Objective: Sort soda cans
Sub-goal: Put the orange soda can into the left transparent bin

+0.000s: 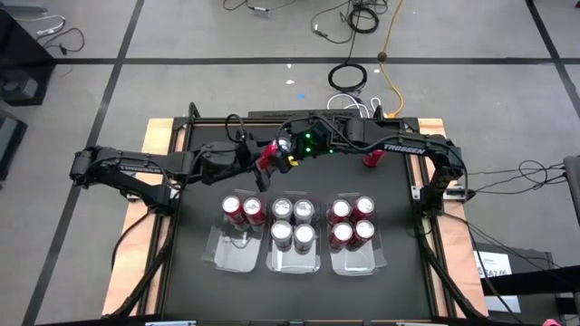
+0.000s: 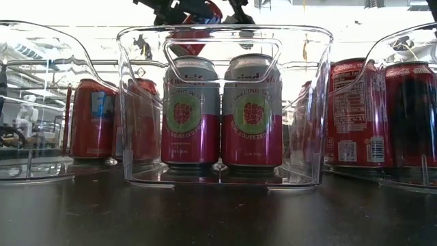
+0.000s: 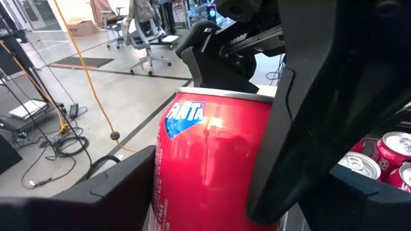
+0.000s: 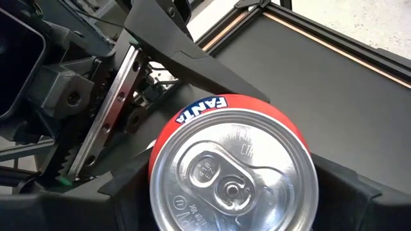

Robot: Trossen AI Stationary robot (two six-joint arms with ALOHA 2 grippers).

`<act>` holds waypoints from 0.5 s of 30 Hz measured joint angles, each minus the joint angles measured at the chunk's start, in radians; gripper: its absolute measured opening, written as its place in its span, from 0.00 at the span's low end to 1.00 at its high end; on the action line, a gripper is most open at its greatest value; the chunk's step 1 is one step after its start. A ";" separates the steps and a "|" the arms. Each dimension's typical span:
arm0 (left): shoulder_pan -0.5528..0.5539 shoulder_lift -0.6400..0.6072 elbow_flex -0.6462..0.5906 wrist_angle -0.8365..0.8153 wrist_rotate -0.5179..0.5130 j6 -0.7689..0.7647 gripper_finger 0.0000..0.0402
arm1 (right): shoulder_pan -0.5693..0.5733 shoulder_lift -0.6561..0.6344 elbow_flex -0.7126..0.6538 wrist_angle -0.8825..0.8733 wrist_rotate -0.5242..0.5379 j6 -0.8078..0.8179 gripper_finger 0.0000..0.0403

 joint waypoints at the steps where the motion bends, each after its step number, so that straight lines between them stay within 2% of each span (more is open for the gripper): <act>1: 0.000 0.000 0.000 0.001 0.000 0.000 0.81 | 0.000 0.000 0.000 0.000 0.000 0.000 0.76; 15: 0.000 0.000 0.000 0.004 0.004 0.000 0.82 | 0.000 0.000 0.000 0.000 0.000 -0.001 0.76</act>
